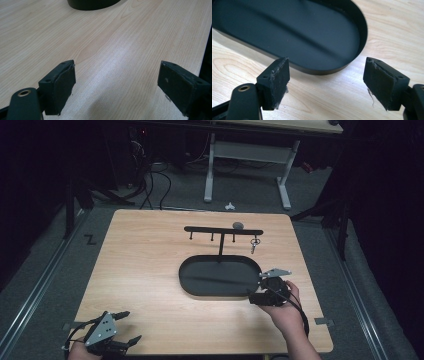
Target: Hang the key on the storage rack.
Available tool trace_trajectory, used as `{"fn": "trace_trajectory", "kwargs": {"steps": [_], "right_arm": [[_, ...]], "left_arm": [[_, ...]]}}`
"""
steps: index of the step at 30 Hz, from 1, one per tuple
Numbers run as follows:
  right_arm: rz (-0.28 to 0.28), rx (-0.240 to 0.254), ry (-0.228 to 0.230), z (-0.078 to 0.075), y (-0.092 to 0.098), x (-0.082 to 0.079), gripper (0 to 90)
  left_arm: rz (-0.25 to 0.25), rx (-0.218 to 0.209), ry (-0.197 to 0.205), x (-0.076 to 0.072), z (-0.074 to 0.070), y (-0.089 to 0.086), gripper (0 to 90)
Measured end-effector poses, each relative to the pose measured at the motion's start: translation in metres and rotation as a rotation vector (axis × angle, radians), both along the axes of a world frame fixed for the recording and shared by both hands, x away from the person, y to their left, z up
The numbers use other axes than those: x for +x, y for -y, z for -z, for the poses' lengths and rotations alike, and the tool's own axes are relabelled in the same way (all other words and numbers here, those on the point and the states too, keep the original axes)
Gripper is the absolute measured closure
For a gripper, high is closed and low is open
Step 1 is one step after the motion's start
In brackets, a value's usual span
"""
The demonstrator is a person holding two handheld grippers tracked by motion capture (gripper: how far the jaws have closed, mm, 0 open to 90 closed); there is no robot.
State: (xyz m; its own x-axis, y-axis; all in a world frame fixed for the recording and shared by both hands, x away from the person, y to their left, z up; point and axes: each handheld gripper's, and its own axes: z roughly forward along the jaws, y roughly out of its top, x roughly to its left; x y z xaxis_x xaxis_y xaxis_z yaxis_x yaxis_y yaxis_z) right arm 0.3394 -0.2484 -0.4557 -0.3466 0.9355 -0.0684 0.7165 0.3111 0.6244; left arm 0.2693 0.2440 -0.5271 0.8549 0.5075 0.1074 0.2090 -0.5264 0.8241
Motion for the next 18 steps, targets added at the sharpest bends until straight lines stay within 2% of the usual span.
{"fn": "trace_trajectory", "kwargs": {"steps": [6,10,12,14,15,16,18], "right_arm": [[0.005,0.004,0.051,0.025,-0.006,-0.013,21.4],[-0.007,0.015,0.068,0.042,-0.013,-0.025,21.0],[-0.015,0.019,0.087,0.05,-0.017,-0.033,20.5],[0.005,0.055,0.133,0.062,-0.019,-0.046,23.0],[0.014,0.073,0.134,0.067,-0.019,-0.051,24.8],[-0.009,0.073,0.074,0.067,-0.021,-0.054,20.7],[-0.028,0.047,0.143,0.064,-0.023,-0.059,21.8]], "left_arm": [[0.002,0.0,-0.001,0.0,0.0,0.001,15.3],[0.003,0.001,0.0,0.001,0.001,0.001,15.3],[0.005,0.0,0.0,0.001,0.0,0.001,15.3],[0.003,-0.001,0.0,0.001,0.0,0.001,15.4],[0.004,-0.003,0.001,0.002,0.0,0.002,15.3],[0.006,-0.004,0.002,0.002,0.0,0.002,15.3],[0.013,-0.001,0.003,0.002,0.0,0.003,15.3]]}}
